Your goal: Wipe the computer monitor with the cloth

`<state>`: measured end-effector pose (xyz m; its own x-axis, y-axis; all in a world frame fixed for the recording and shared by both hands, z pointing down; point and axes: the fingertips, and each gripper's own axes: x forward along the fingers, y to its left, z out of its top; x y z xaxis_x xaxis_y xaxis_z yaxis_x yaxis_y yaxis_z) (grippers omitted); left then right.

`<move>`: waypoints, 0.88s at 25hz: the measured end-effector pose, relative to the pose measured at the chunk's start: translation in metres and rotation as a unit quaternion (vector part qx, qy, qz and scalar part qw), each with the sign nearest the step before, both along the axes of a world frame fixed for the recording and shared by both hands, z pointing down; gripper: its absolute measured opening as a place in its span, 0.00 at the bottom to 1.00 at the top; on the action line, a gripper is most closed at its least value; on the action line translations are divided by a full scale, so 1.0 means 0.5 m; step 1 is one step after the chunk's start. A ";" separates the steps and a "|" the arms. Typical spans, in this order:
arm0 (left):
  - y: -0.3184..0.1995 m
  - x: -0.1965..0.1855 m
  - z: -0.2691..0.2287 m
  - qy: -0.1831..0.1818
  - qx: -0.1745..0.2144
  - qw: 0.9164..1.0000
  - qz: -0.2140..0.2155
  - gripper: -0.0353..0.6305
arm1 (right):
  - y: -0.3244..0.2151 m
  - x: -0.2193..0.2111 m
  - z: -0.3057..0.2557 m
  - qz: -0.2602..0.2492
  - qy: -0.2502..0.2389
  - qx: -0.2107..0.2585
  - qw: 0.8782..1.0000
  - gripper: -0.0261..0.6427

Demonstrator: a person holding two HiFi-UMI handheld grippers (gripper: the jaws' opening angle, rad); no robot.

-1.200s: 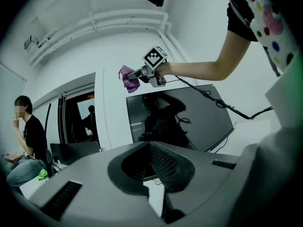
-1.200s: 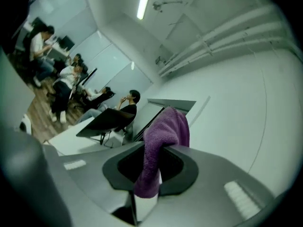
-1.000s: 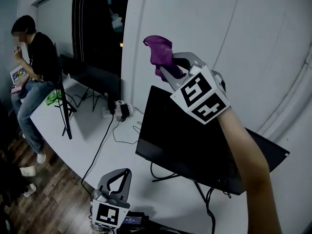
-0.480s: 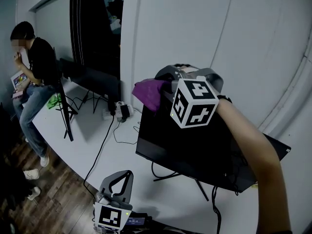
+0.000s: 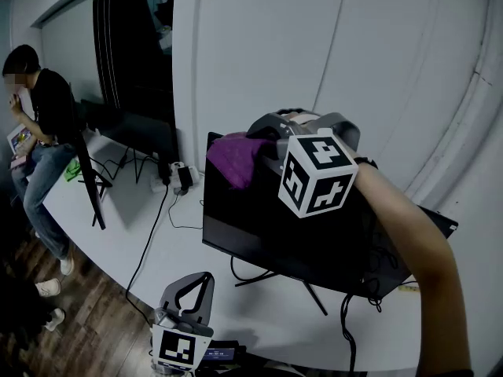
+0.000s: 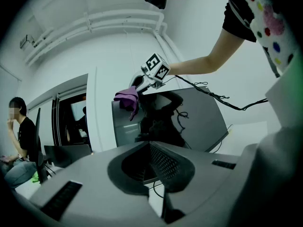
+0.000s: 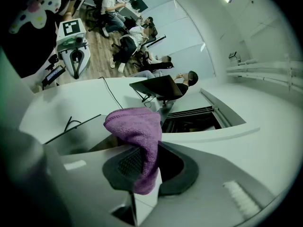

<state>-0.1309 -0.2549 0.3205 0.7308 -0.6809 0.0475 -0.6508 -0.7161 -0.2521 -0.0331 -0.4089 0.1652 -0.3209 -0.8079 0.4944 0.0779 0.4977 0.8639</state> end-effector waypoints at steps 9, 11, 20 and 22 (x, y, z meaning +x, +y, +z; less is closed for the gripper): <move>0.029 0.096 -0.002 0.001 -0.001 0.999 0.037 0.06 | 0.081 0.104 0.009 0.020 -0.003 0.001 1.000 0.14; 0.037 0.118 -0.003 -0.003 0.001 0.999 0.047 0.06 | 0.101 0.126 0.008 0.025 -0.007 0.001 1.000 0.14; 0.078 0.220 -0.001 -0.010 0.003 0.996 0.089 0.06 | 0.197 0.240 0.011 0.044 -0.022 0.008 0.999 0.14; 0.088 0.245 0.000 -0.010 0.002 0.995 0.098 0.06 | 0.222 0.269 0.013 0.048 -0.022 0.011 0.999 0.14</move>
<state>-0.0084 -0.2108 0.3204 0.8480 -0.5263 0.0615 -0.4942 -0.8274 -0.2670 0.1013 -0.2977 0.1716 -0.2623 -0.8465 0.4634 -0.0086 0.4822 0.8760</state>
